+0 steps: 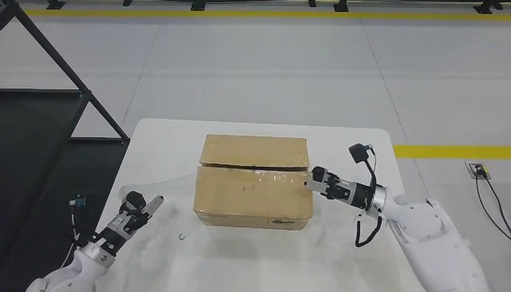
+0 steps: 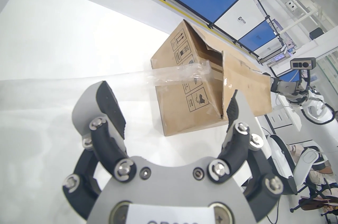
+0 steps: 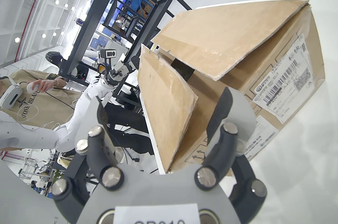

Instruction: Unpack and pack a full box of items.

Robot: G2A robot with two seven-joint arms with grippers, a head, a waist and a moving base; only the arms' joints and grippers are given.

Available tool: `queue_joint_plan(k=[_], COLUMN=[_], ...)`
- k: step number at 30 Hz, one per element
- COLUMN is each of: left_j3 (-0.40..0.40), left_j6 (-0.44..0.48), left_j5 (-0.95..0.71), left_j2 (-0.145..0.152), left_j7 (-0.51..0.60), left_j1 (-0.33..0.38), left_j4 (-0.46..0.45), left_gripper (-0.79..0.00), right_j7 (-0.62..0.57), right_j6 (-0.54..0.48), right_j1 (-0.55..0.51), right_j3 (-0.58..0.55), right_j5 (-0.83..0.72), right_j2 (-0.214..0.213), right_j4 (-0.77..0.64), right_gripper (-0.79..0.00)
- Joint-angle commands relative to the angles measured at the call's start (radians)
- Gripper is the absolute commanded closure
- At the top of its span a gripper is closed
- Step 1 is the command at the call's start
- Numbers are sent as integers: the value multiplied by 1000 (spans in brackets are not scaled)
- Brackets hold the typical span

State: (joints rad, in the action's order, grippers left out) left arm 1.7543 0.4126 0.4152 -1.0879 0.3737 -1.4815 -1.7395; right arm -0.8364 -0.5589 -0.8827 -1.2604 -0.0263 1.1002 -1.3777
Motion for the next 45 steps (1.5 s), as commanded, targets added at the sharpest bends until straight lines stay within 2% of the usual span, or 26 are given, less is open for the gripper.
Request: queue_joint_plan(k=[1, 9, 16, 21, 24, 29, 35, 45], left_j3=[-3, -10, -15, -19, -23, -29, -26, -52], left_j6=[-1, -4, -10, -31, -42, -39, 18, 87], left_j5=[3, -4, -5, -12, -13, -7, -13, 37], left_j2=[0, 1, 1, 1, 1, 2, 6, 15], left_j7=[-1, -6, -14, -17, -18, -12, 32, 113], left_j1=[2, 11, 13, 21, 24, 20, -6, -17], left_j4=[-1, 2, 4, 0, -7, -30, -63, -60], left_gripper=[-785, -785, -785, -785, -785, -785, -785, -785], right_j7=[20, -24, -123, -258, -276, -269, -245, -218], right_j6=[19, 37, -55, -146, -149, -156, -180, -207], right_j1=[-7, 23, 32, 20, 5, -39, -77, -29], right_j3=[-1, 9, 16, 12, 15, 37, 81, 210], right_j5=[-17, -93, -180, -288, -311, -314, -278, -256], right_j2=[1, 1, -2, -11, -20, -48, -97, -166], right_j4=[-7, 20, 27, 11, -29, -132, -216, -202], right_gripper=[-785, -785, -785, -785, -785, -785, -785, -785])
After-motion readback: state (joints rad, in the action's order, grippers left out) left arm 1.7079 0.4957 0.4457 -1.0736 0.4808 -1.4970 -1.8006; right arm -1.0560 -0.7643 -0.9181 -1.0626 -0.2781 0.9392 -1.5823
